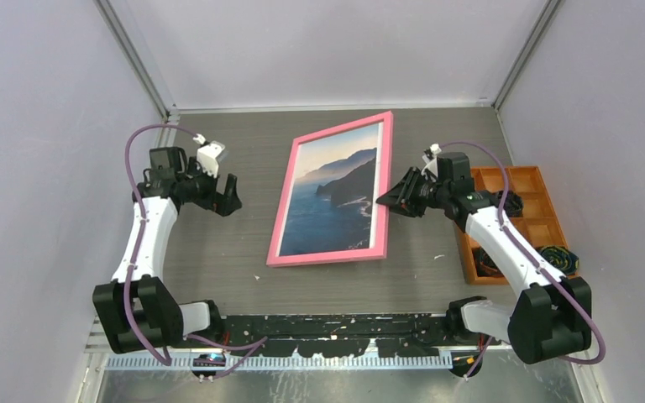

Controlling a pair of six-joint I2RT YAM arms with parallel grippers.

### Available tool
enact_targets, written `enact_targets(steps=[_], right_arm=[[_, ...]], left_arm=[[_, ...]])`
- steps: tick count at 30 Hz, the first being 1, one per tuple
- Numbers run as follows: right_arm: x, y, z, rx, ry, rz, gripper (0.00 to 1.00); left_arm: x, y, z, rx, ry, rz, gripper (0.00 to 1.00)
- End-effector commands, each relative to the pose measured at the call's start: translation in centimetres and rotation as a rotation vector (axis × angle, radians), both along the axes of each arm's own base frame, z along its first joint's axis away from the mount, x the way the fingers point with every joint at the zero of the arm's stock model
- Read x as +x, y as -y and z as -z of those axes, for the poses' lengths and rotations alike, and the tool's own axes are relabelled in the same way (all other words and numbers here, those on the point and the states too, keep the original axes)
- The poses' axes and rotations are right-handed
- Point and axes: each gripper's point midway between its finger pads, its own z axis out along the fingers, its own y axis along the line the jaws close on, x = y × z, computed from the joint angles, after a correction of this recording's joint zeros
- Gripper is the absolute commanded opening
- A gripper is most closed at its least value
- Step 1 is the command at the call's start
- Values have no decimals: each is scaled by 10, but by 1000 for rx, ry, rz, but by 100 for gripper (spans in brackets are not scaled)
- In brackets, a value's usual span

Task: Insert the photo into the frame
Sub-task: Turn over the photo frame at the center of the board.

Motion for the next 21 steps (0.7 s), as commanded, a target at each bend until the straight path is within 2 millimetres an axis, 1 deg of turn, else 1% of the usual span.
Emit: enact_targets(steps=[1,3,4,6,7,8,9,12,13,16,17,19,21], right_arm=[[7,-15,5,68,87,-83,1],[8,-16,23,53,54,-88,1],[9,-14,34,34,31,-82,2],[12,-12,54,8,-5,-74,3],[11,-11,65,-4,-32,-71,4],[13,-10,71,-16,-41,-63,6],[14,-8,82,-33,-64,-55,8],[17,0,103,-88,-102,-15,15],[18,2,109,-105,-113,-4,19],[18,10,126,-156,-151,29,23],[17,13,130,-170,-161,37,26],[15,17,140,-198,-183,47,35],[13,21,146,-224,-196,56,50]], left_arm=[[-7,-1,11,-23,25,-7,100],[-8,-5,19,-24,40,-47,100],[-11,-6,27,-25,37,-66,100],[-10,-9,32,-22,56,-98,100],[-13,-10,39,-21,49,-108,100],[-13,-11,44,-21,47,-117,100],[-13,-12,50,-20,39,-128,100],[-12,-16,68,-19,18,-161,100],[-12,-17,73,-19,9,-169,100],[-8,-20,85,-29,-5,-201,100],[-7,-19,87,-42,-11,-205,100],[-6,-17,90,-59,-14,-207,100],[-5,-16,93,-67,-10,-213,100]])
